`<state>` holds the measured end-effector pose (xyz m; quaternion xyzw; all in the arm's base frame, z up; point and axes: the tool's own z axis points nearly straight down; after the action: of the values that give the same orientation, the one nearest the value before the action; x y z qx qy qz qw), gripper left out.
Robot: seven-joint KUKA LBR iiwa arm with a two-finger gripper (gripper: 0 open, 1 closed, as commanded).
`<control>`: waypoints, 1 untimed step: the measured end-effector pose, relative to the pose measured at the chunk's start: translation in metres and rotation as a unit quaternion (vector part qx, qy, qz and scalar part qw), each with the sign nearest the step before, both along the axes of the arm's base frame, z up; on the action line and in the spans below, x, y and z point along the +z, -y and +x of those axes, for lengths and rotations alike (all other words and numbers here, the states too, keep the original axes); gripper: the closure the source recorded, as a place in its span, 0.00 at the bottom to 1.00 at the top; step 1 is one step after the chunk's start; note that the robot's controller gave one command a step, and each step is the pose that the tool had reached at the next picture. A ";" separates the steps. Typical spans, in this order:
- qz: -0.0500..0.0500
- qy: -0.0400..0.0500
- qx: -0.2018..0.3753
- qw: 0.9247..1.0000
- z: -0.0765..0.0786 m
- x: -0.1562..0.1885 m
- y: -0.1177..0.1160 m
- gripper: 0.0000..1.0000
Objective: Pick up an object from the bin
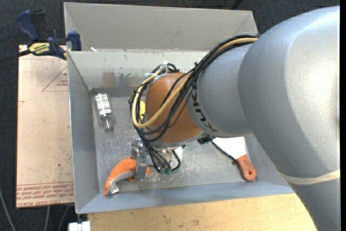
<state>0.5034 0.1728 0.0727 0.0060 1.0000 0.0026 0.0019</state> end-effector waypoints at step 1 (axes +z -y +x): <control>0.000 0.000 0.000 1.000 0.000 0.000 0.000 1.00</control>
Offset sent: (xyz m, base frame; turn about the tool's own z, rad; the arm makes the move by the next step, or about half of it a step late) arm -0.0013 -0.0119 0.1525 -0.0190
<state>0.5034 0.1729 0.0727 0.0060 1.0000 0.0026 0.0019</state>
